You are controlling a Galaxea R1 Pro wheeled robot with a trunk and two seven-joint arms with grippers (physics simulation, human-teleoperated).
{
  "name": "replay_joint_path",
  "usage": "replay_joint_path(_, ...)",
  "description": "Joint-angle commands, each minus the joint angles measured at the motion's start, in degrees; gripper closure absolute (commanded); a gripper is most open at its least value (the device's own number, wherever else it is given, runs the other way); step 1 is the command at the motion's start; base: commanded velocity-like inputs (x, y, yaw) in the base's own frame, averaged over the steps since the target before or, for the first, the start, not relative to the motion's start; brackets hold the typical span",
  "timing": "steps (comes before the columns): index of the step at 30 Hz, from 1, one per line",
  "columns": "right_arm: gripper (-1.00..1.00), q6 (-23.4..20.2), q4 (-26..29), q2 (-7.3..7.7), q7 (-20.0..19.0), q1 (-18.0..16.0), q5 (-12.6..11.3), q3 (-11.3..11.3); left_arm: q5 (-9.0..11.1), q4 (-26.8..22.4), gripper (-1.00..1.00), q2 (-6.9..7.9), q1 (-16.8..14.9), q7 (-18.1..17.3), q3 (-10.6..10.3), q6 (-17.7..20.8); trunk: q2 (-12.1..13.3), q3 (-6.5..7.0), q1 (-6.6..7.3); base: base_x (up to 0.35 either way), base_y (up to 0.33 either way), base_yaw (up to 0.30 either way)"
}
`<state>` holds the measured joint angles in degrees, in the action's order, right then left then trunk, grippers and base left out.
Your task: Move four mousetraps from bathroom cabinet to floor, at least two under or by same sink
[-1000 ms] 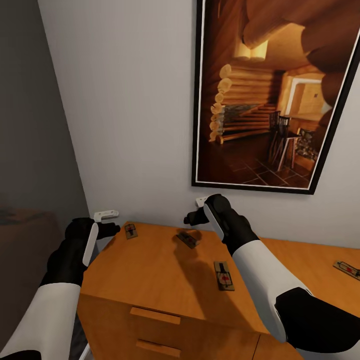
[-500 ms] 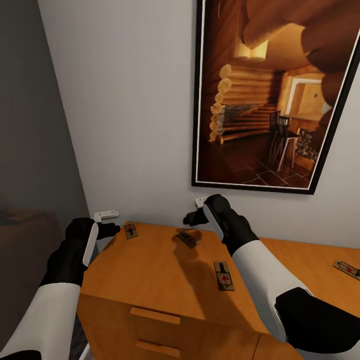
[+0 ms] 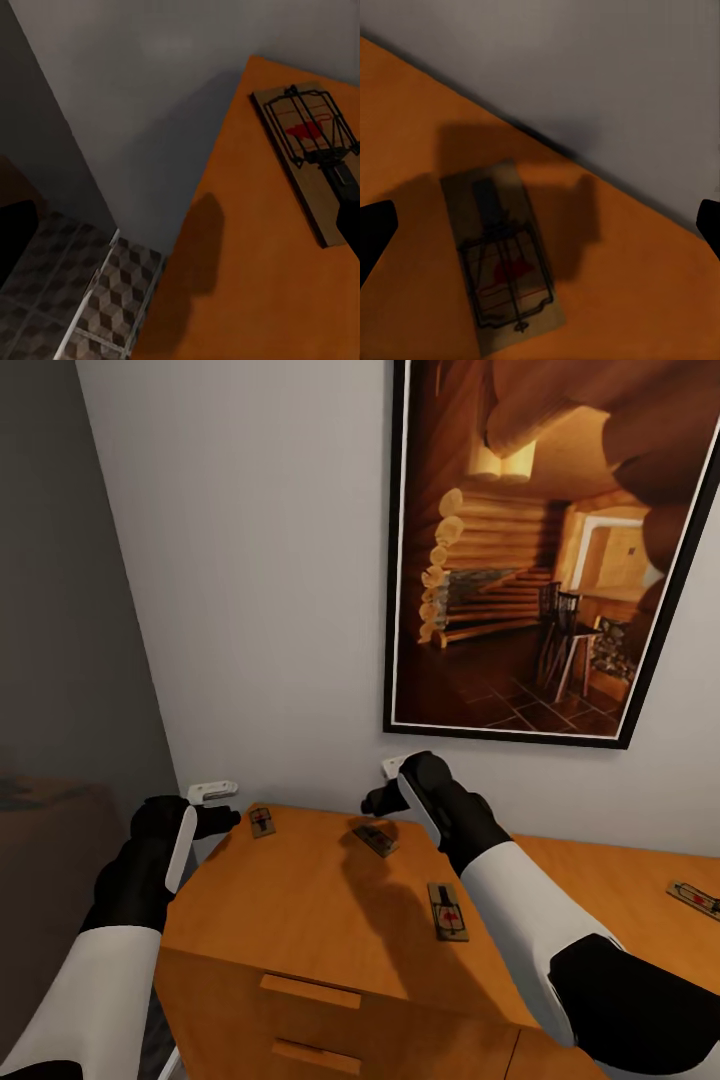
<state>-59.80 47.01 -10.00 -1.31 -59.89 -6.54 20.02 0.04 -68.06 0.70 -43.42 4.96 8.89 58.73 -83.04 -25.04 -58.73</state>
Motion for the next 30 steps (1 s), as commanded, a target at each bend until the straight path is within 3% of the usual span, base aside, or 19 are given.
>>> replay_joint_path(1,-1.00,-0.2,0.0,0.00,0.1,-0.1,-0.2,0.0,0.0,-0.1,-1.00,0.01,0.0,0.2,0.0,0.2,0.0,-0.07,0.00,0.000,0.000,0.000)
replay_joint_path(30,-1.00,-0.2,0.0,0.00,-2.2,-0.1,-0.1,0.6,0.1,-0.1,-1.00,0.01,-0.1,0.1,0.0,0.2,0.0,-0.07,0.00,0.000,0.000,0.000)
